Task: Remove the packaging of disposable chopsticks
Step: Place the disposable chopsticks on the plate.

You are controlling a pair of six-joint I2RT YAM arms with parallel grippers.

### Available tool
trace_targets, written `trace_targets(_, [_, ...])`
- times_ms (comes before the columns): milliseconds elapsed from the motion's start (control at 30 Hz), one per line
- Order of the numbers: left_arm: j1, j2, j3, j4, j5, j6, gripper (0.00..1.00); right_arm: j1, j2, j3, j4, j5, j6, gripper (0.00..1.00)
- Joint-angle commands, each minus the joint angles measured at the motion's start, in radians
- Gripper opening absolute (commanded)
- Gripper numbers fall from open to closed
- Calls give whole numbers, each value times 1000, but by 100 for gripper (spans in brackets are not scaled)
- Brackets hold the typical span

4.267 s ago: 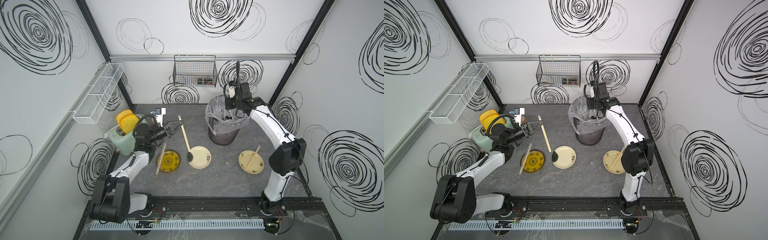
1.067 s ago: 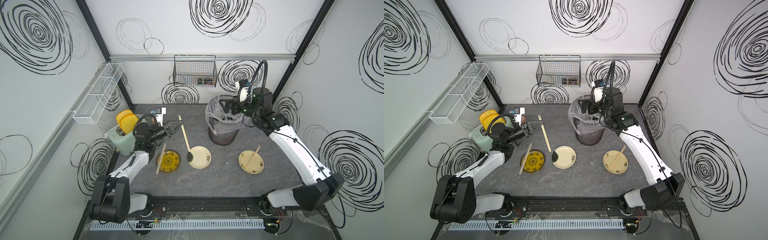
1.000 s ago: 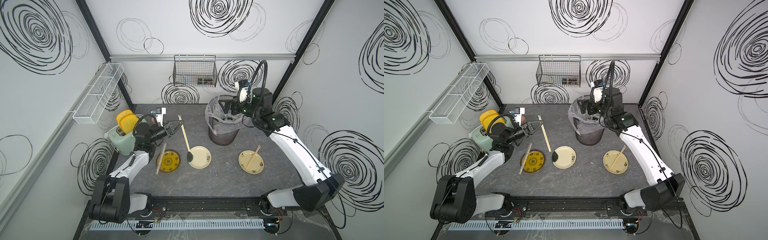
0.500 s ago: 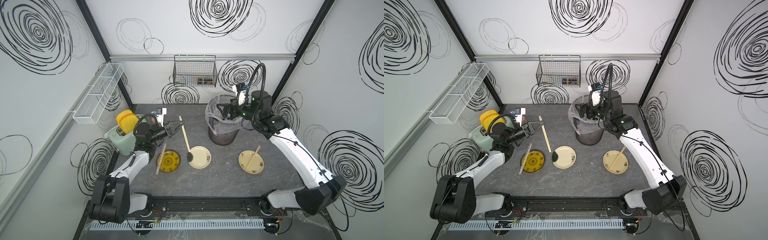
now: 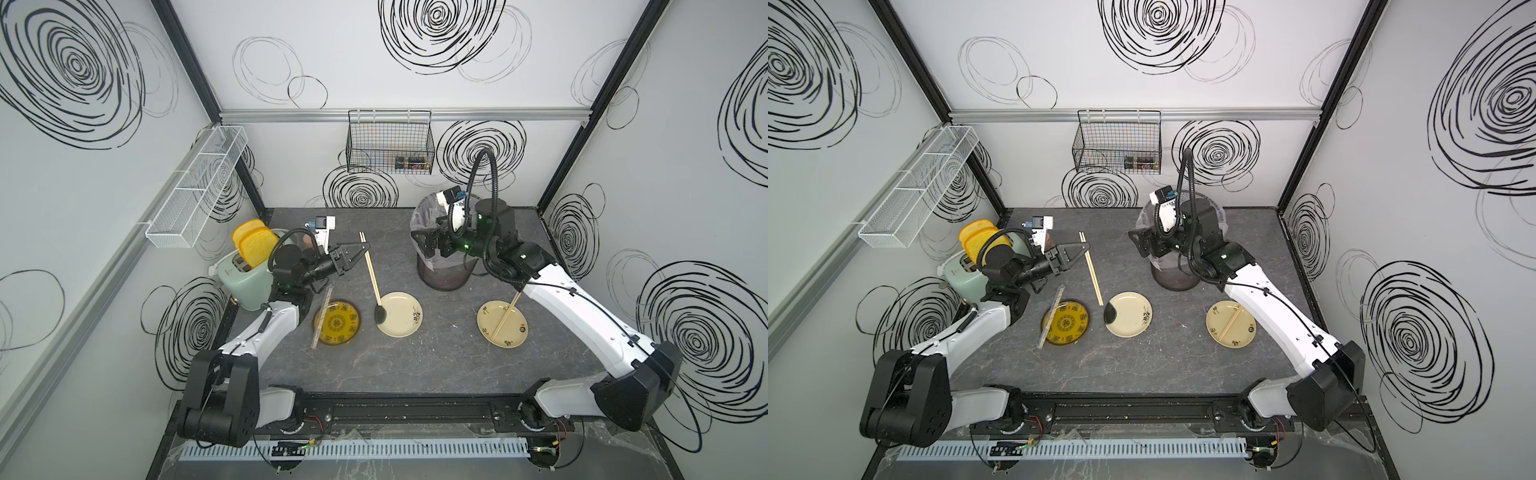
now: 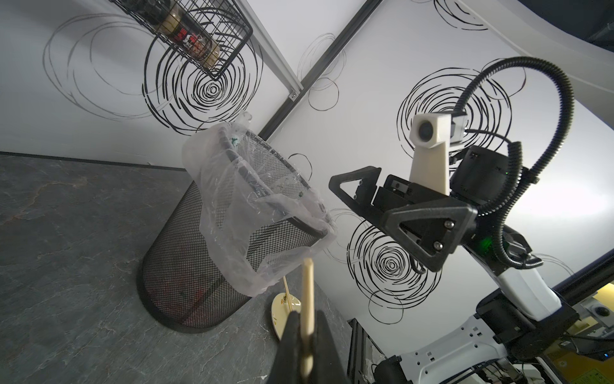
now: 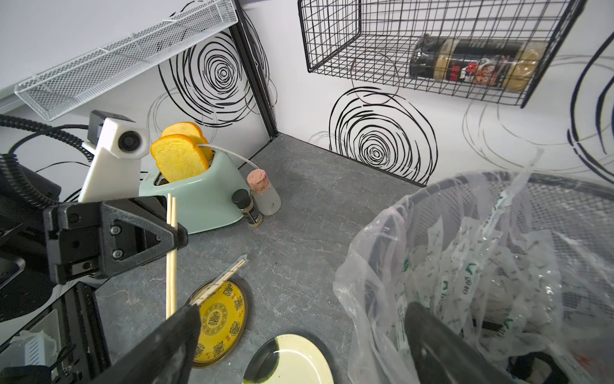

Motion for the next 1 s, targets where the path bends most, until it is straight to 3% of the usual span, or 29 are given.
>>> trace_targets(0, [-4,-19,32,37,17,2,0,12,-9,-15,8,9,1,98])
trace_targets(367, [-7,-16,30,36,15,4,0,27,-28,16,-45,31,22,98])
trace_targets(533, [-9,-26,32,24,14,15,0,106,-23,32,-60,15,13,98])
trace_targets(800, [-16,-26,36,0,9,34,0,188,15,-162,173,-137,131,100])
trace_targets(967, [-21,-29,38,-8,8,40,0,253,106,-225,314,-214,204,89])
